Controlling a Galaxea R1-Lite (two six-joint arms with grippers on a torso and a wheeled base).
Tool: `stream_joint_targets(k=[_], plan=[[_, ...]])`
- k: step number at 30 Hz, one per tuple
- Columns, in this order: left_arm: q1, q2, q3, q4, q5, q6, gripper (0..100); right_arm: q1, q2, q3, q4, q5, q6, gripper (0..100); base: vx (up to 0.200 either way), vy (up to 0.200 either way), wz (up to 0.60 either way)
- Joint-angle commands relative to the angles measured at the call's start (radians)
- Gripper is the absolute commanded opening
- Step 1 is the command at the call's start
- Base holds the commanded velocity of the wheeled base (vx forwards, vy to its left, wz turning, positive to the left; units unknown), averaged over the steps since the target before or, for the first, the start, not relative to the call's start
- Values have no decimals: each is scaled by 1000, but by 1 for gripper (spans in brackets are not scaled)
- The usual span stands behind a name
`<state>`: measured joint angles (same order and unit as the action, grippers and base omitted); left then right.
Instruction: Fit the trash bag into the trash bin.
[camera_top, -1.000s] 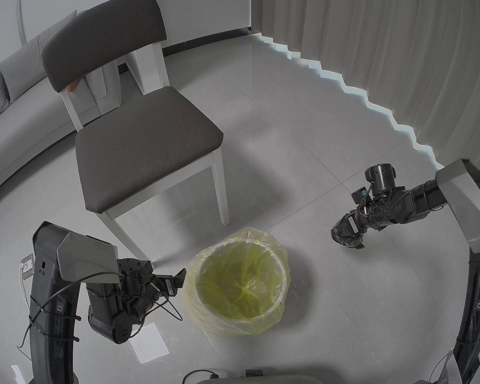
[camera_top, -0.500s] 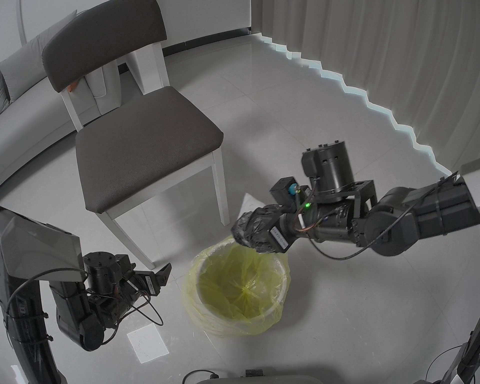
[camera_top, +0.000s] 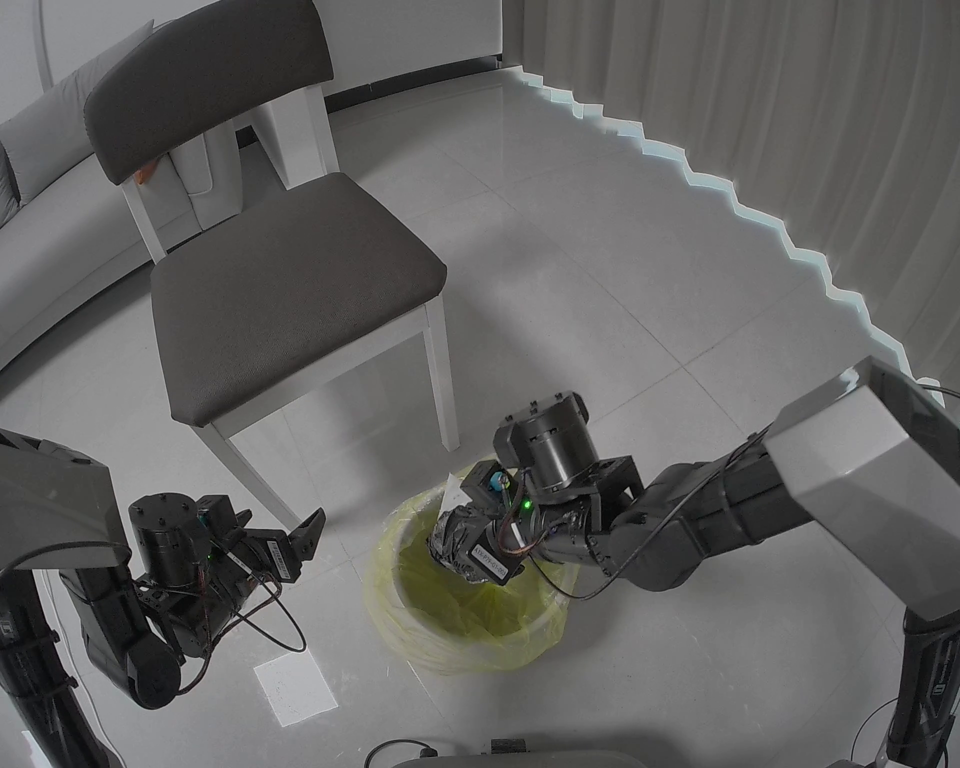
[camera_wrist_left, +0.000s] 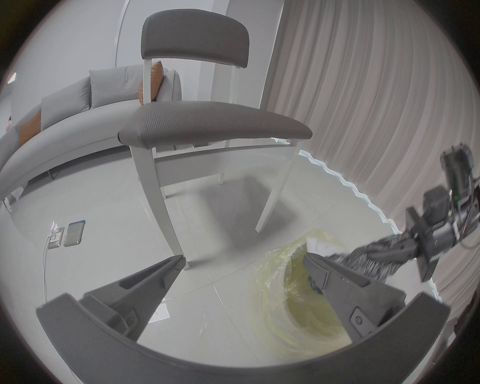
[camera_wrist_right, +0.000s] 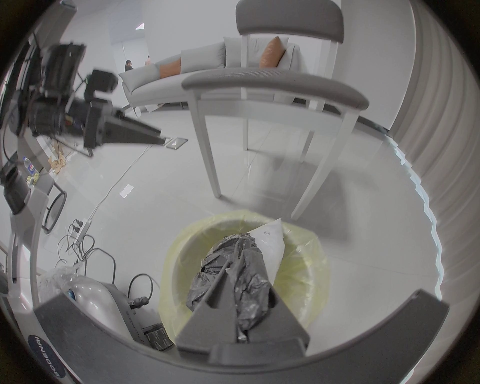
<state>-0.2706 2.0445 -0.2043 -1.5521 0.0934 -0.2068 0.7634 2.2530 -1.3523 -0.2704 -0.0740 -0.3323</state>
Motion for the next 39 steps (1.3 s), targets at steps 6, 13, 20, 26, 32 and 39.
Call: stream_joint_targets(k=[6, 13, 20, 26, 32, 39], plan=[[-13, -3, -1, -19, 2, -2, 100, -12, 163, -31, -3, 0, -5, 0, 0, 0, 0], [-5, -10, 3, -19, 2, -2, 100, -44, 295, -134, 2, 0, -2, 0, 0, 0, 0], [-5, 2, 3, -19, 2, -3, 100, -53, 341, -165, 7, 0, -1, 0, 0, 0, 0], [-16, 11, 6, -19, 14, -5, 100, -61, 385, -179, -3, 0, -1, 0, 0, 0, 0], [-25, 0, 6, -19, 32, -20, 100, -61, 389, -197, -1, -1, 1, 0, 0, 0, 0], [-25, -15, 8, -19, 39, -23, 100, -61, 382, -197, -4, -3, 7, 100, 0, 0, 0]])
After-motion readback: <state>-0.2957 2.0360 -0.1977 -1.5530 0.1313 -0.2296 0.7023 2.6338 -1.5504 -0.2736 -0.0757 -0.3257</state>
